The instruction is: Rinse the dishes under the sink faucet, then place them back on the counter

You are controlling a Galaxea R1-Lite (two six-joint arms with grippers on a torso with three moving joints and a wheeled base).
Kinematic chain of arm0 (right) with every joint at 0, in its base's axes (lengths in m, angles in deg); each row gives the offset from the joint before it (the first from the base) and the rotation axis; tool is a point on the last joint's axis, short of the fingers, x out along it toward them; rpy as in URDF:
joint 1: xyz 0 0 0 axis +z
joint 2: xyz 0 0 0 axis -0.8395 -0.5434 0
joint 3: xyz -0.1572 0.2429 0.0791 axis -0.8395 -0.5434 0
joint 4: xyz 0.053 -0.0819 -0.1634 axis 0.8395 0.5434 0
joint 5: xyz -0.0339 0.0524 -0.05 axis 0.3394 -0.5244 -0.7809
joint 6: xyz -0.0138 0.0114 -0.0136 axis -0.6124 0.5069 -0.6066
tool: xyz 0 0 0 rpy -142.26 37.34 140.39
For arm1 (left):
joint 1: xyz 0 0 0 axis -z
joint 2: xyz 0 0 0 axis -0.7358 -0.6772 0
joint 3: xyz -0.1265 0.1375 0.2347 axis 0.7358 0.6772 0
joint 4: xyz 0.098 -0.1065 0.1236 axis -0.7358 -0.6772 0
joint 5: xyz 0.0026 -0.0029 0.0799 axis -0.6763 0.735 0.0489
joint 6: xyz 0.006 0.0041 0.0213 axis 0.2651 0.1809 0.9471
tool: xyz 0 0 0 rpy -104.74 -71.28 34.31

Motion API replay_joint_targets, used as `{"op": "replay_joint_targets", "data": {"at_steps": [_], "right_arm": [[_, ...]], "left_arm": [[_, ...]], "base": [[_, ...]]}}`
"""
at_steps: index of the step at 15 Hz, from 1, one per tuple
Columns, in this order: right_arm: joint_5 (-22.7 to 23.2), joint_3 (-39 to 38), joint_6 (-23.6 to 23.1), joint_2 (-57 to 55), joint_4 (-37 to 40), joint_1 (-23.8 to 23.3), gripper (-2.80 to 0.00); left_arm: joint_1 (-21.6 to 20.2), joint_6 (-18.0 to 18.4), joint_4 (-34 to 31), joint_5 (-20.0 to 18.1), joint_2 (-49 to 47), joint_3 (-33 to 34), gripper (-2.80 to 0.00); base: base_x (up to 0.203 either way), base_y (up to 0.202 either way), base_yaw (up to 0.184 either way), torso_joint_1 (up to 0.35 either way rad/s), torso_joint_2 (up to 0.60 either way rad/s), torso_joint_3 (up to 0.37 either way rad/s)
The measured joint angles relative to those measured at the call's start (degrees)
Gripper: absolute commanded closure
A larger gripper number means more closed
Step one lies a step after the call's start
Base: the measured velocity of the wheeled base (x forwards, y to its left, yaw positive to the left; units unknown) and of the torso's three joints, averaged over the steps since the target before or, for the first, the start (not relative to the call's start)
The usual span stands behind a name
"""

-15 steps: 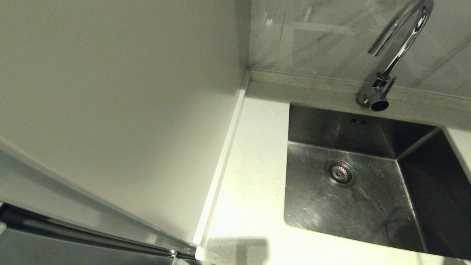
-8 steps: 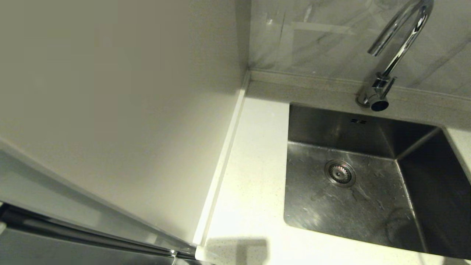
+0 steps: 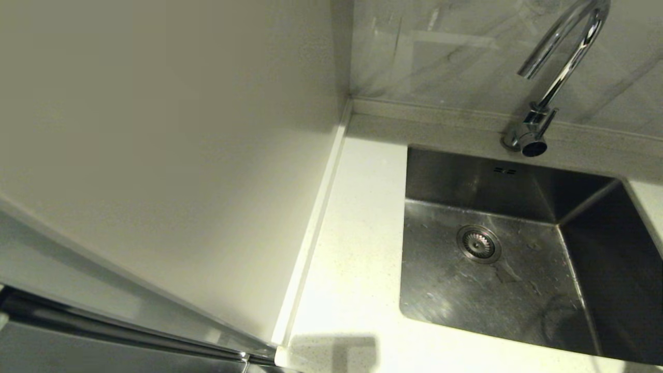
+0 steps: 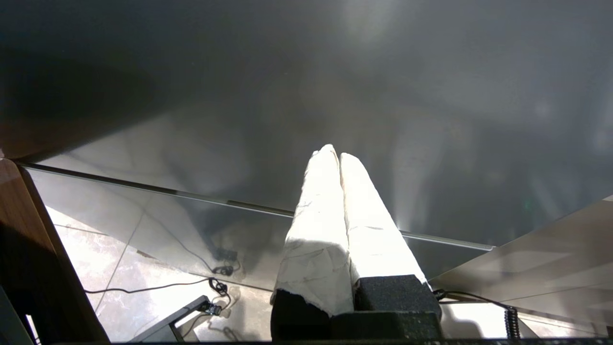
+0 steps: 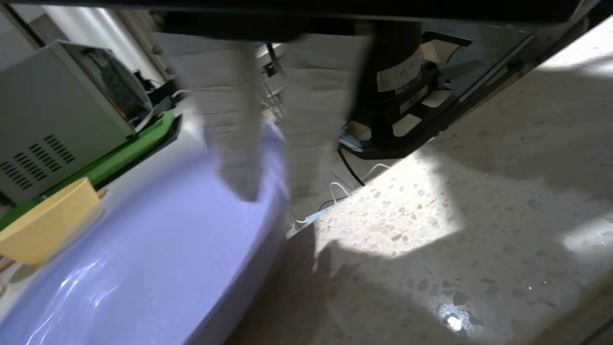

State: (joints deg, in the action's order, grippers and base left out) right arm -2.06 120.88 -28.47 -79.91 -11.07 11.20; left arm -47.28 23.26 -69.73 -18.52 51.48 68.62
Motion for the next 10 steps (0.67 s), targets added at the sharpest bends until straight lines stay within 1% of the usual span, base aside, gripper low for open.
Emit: {"op": "replay_joint_targets", "data": {"at_steps": [8, 10], "right_arm": [[1.5, -0.7, 0.0, 1.0, -0.9, 0.2, -2.80], [3.0, -0.5, -0.2, 3.0, -0.9, 0.4, -2.80]], "left_arm": [[0.0, 0.0, 0.0, 0.0, 0.0, 0.0, 0.00], [0.0, 0.0, 0.0, 0.0, 0.0, 0.0, 0.00]], "base": [[0.000, 0.000, 0.000, 0.000, 0.00, 0.000], [0.000, 0.000, 0.000, 0.000, 0.00, 0.000]]}}
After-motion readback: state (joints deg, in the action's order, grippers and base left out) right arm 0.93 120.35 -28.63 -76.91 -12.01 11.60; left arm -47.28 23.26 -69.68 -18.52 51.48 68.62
